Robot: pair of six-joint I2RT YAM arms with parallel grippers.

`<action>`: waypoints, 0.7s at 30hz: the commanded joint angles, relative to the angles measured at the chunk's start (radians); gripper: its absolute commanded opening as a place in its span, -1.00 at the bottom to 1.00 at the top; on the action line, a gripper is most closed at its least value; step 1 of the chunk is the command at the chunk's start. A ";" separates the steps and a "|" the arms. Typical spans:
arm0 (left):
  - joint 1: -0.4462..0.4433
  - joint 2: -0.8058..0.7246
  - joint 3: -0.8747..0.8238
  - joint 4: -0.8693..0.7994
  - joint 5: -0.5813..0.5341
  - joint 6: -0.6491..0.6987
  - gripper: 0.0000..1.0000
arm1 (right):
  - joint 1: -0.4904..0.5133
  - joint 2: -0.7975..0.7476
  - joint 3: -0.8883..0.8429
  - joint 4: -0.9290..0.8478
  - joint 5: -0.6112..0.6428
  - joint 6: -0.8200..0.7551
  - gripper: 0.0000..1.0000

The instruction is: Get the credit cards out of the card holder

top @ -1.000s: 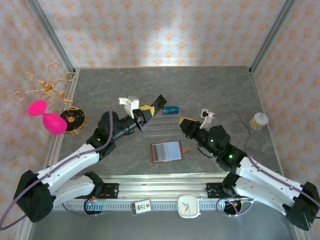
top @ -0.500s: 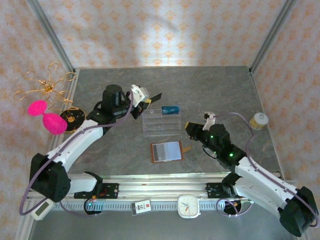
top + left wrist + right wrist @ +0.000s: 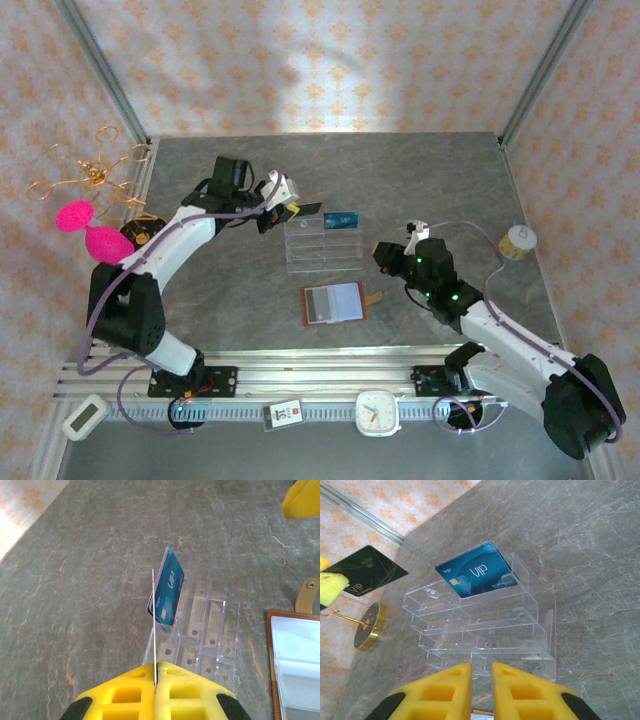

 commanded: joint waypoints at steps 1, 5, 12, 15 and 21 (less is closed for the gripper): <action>-0.001 0.054 0.088 -0.136 0.098 0.120 -1.00 | -0.009 0.022 0.041 0.058 -0.022 -0.023 -0.67; 0.000 0.114 0.127 -0.186 0.096 0.158 -1.00 | -0.012 0.050 0.050 0.063 -0.031 -0.025 -0.68; 0.000 0.141 0.163 -0.232 0.099 0.190 -1.00 | -0.025 0.056 0.054 0.065 -0.034 -0.032 -0.68; 0.002 0.154 0.171 -0.240 0.093 0.195 -1.00 | -0.027 0.056 0.052 0.071 -0.038 -0.030 -0.68; 0.004 0.197 0.215 -0.272 0.085 0.207 -1.00 | -0.029 0.056 0.055 0.066 -0.040 -0.036 -0.68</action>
